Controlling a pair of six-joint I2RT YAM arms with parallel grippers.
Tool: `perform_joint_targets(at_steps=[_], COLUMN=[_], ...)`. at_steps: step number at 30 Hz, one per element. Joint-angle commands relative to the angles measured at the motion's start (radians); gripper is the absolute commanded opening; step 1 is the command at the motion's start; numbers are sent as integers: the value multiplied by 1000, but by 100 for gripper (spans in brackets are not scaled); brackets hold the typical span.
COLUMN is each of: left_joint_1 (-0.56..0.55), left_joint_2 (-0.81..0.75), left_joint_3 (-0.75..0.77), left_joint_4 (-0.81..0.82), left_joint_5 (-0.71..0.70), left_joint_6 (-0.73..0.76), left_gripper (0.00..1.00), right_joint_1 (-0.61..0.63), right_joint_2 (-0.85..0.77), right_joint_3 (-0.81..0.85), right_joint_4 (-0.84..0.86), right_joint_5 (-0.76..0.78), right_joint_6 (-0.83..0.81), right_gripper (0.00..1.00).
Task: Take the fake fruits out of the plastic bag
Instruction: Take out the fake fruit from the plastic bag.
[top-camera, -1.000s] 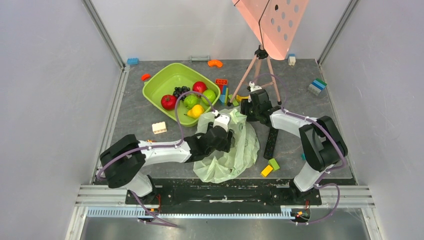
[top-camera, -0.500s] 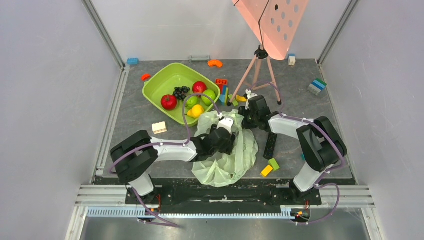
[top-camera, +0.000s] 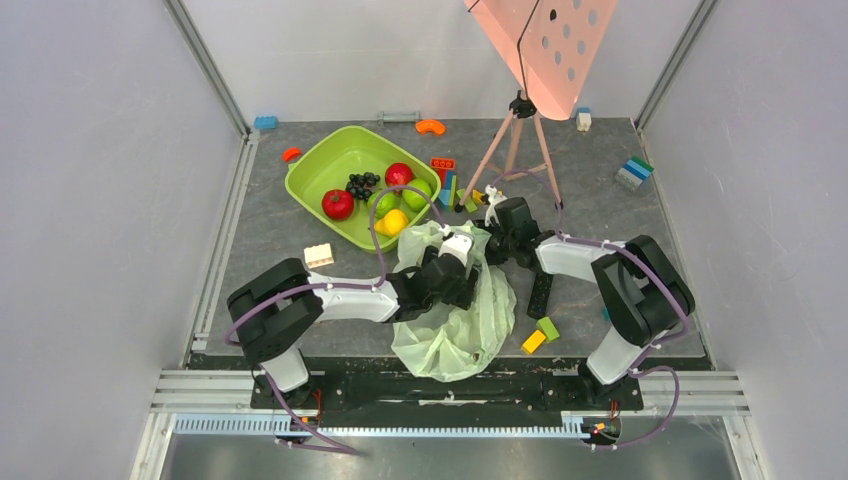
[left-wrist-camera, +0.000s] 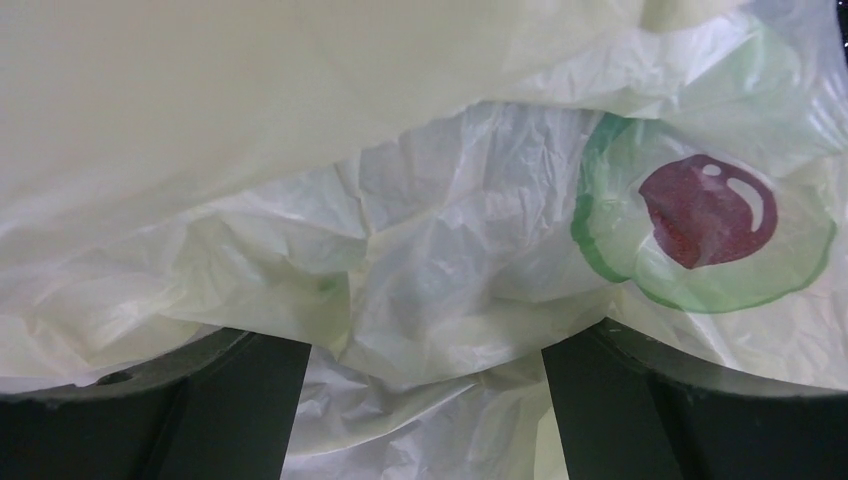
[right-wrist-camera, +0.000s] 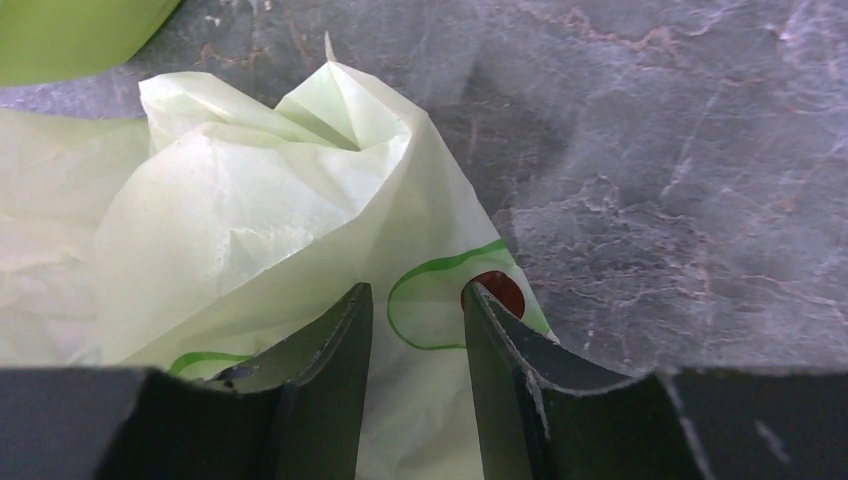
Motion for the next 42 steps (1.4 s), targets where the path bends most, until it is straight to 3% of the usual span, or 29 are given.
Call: perform_joint_targets(at_steps=[1, 25, 33, 42], left_joint_1=[0, 1, 1, 1], left_joint_2=[0, 42, 26, -125], left_joint_3=[36, 55, 54, 68], left_joint_4=[55, 76, 55, -151], left_joint_5=[-14, 57, 65, 57], left_joint_6=[43, 30, 18, -6], left_gripper=[88, 91, 68, 66], right_joint_1=[11, 26, 27, 23], right_joint_2=[-40, -30, -39, -64], right_joint_3=[-24, -73, -74, -56], right_joint_4=[37, 173, 156, 80], right_joint_5=[-112, -323, -275, -106], right_joint_6=[20, 95, 78, 17], right_gripper=[41, 37, 37, 29])
